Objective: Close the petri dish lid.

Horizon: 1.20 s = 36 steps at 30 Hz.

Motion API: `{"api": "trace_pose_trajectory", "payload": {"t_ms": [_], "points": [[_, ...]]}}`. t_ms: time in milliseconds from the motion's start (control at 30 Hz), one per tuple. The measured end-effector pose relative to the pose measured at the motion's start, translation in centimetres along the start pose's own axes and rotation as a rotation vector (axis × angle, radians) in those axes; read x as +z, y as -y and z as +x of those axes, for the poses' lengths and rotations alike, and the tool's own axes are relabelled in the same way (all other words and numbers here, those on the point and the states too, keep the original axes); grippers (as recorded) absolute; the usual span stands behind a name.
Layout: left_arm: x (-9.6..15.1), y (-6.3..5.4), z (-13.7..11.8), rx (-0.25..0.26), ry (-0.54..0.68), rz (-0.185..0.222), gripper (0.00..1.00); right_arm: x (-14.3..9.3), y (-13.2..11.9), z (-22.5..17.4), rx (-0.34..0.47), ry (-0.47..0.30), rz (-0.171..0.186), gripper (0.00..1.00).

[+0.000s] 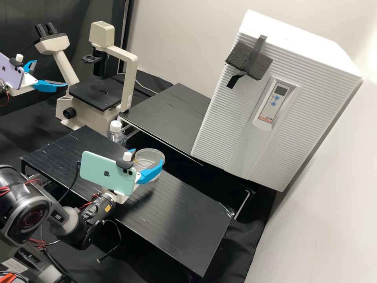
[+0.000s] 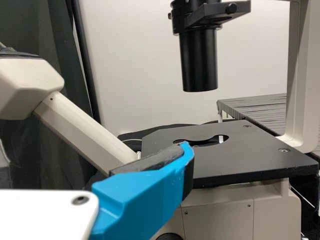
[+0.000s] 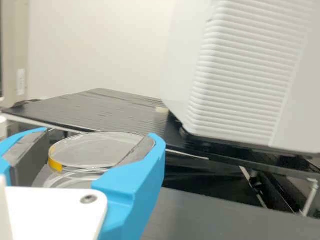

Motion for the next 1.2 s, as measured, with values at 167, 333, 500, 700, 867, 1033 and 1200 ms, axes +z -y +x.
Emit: {"api": "trace_pose_trajectory", "payload": {"t_ms": [167, 333, 500, 700, 867, 1033, 1200], "points": [[0.0, 0.0, 0.0, 0.0, 0.0, 0.0, 1.0, -0.2, 0.2, 0.0, -0.027, -0.029, -0.016, 0.0], [0.0, 0.0, 0.0, 0.0, 0.0, 0.0, 1.0, -0.3, 0.3, 0.0, -0.032, -0.034, -0.019, 0.0], [0.0, 0.0, 0.0, 0.0, 0.0, 0.0, 1.0, 0.0, 0.6, 0.1, -0.051, -0.019, -0.013, 0.0], [0.0, 0.0, 0.0, 0.0, 0.0, 0.0, 1.0, 0.2, 0.8, 0.2, -0.064, -0.01, -0.009, 0.0], [0.0, 0.0, 0.0, 0.0, 0.0, 0.0, 1.0, 0.6, 0.7, 0.2, -0.055, 0.011, -0.01, 0.0], [0.0, 0.0, 0.0, 0.0, 0.0, 0.0, 1.0, 0.9, 0.5, 0.1, -0.043, 0.028, -0.012, 0.0], [0.0, 0.0, 0.0, 0.0, 0.0, 0.0, 1.0, 1.1, 0.3, 0.1, -0.039, 0.041, -0.014, 0.0]]}}
